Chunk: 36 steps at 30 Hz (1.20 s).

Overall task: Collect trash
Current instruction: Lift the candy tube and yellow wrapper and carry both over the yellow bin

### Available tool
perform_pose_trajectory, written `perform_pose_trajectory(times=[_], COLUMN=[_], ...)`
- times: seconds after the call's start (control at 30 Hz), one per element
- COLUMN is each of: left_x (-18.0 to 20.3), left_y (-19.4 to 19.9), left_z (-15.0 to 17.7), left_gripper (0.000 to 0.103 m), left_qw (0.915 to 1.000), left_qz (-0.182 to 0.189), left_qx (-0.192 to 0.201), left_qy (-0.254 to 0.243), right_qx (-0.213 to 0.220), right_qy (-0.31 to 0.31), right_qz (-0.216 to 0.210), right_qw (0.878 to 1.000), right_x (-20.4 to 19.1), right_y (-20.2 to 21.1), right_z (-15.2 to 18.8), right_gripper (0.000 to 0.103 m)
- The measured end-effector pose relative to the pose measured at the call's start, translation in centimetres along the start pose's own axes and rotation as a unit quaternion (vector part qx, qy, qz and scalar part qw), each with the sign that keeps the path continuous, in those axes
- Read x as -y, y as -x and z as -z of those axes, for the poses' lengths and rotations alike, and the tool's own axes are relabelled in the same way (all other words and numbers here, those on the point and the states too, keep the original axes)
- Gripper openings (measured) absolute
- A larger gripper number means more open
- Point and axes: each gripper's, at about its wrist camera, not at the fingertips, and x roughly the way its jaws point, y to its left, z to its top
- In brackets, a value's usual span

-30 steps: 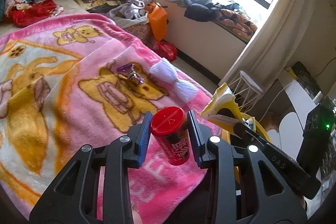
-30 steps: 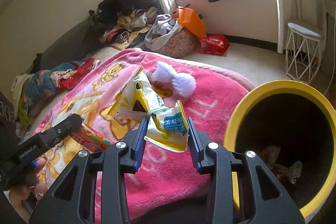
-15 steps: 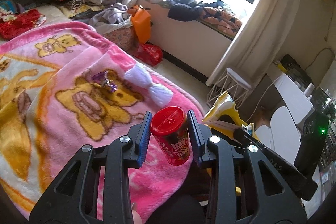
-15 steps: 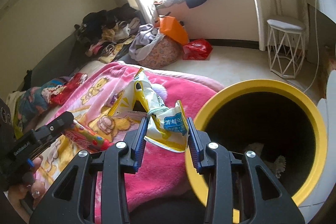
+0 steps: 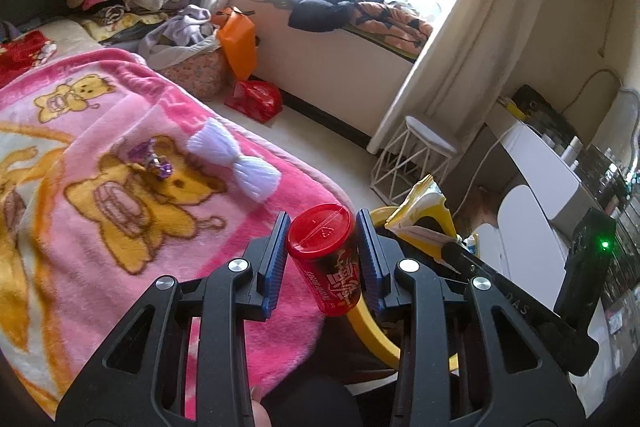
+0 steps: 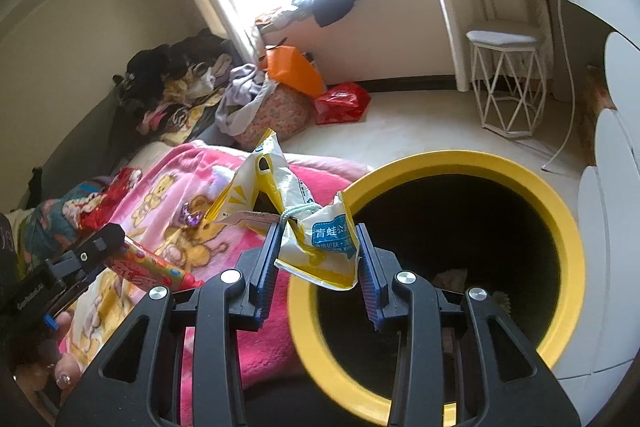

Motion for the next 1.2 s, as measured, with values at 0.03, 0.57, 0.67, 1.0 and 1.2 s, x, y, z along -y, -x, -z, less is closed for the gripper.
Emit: perform_pose_trajectory(times=[0.03, 0.57, 0.67, 1.0, 1.2], left_x=[0.3, 4.8, 5.4, 7.5, 8.1], left_y=[-0.2, -2.4, -2.6, -4.0, -5.0], left_z=[0.1, 1.0, 1.2, 2.1, 2.5], left_gripper=[0.027, 0.027, 0.027, 0.027, 0.027], left_qw=[1.0, 0.9983, 0.9977, 0.9942, 0.9924], left_qz=[0.003, 0.038, 0.043, 0.065, 0.07], left_qx=[-0.001, -0.019, -0.02, -0.038, -0.049], left_qy=[-0.003, -0.041, -0.047, -0.077, -0.089], right_qx=[0.002, 0.026, 0.03, 0.03, 0.025], right_qy=[-0.003, -0.046, -0.049, -0.065, -0.076], right_qz=[0.004, 0.057, 0.067, 0.105, 0.122], right_qw=[1.0, 0.997, 0.996, 0.992, 0.989], right_x=[0.4, 5.3, 5.8, 7.9, 9.3], right_y=[0.2, 1.8, 2.1, 2.3, 2.2], right_z=[0.0, 0.0, 0.1, 0.5, 0.8], right_gripper=[0.035, 0.035, 0.035, 0.035, 0.035])
